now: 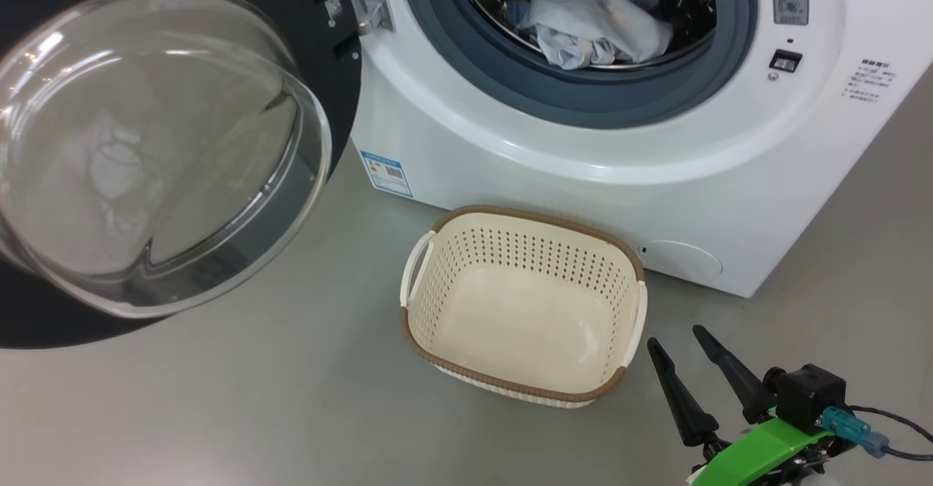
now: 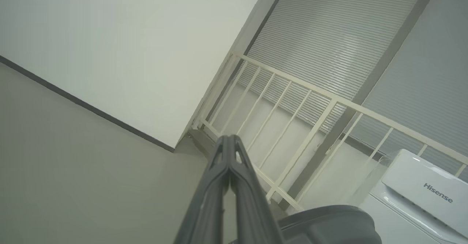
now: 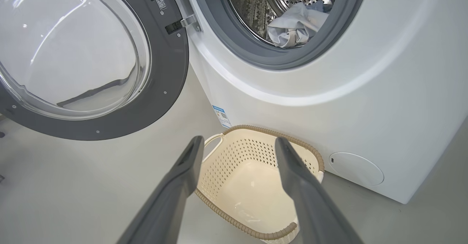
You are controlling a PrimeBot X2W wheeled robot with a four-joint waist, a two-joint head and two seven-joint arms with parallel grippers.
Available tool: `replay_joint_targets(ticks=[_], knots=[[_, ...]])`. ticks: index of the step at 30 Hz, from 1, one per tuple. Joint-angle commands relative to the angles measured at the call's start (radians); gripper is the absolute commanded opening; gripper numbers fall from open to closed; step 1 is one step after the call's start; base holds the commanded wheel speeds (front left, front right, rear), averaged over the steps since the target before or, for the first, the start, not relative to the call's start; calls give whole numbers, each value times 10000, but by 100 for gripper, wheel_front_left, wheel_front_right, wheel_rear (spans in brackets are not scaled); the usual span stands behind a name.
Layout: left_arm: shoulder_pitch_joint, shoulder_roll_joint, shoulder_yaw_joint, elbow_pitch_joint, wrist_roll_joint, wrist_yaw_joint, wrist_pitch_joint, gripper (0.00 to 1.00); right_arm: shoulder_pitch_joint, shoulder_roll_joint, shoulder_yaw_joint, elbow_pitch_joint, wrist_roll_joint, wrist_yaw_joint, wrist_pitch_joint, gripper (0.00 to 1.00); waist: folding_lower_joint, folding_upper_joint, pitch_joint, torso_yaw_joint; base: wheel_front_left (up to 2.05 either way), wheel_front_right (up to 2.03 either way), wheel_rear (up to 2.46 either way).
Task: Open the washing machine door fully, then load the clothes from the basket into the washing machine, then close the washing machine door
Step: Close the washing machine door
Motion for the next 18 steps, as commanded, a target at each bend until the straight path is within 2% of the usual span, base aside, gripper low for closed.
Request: replay_joint_targets(ticks=[1,2,7,11,18], knots=[[-490,928,162,178,-358,-19,367,0,-234,-113,247,-272,-66,27,-49,100,0,-1,233,-120,0,0,0],[-490,928,162,178,-358,-19,367,0,-234,-113,247,-272,-66,27,-49,100,0,-1,233,-120,0,0,0],[-977,1190,-131,1122,-1481,-19,1899,0,-369,-197,286,-304,-91,27,-49,100,0,-1,518,-181,0,0,0],[-1278,1391,-395,1748,-1826,-19,2813,0,-451,-233,330,-308,-118,27,-49,100,0,-1,706,-211,0,0,0],[-1598,1278,-841,2416,-2097,-19,3836,0,-610,-263,451,-304,-145,27,-49,100,0,-1,956,-270,0,0,0]])
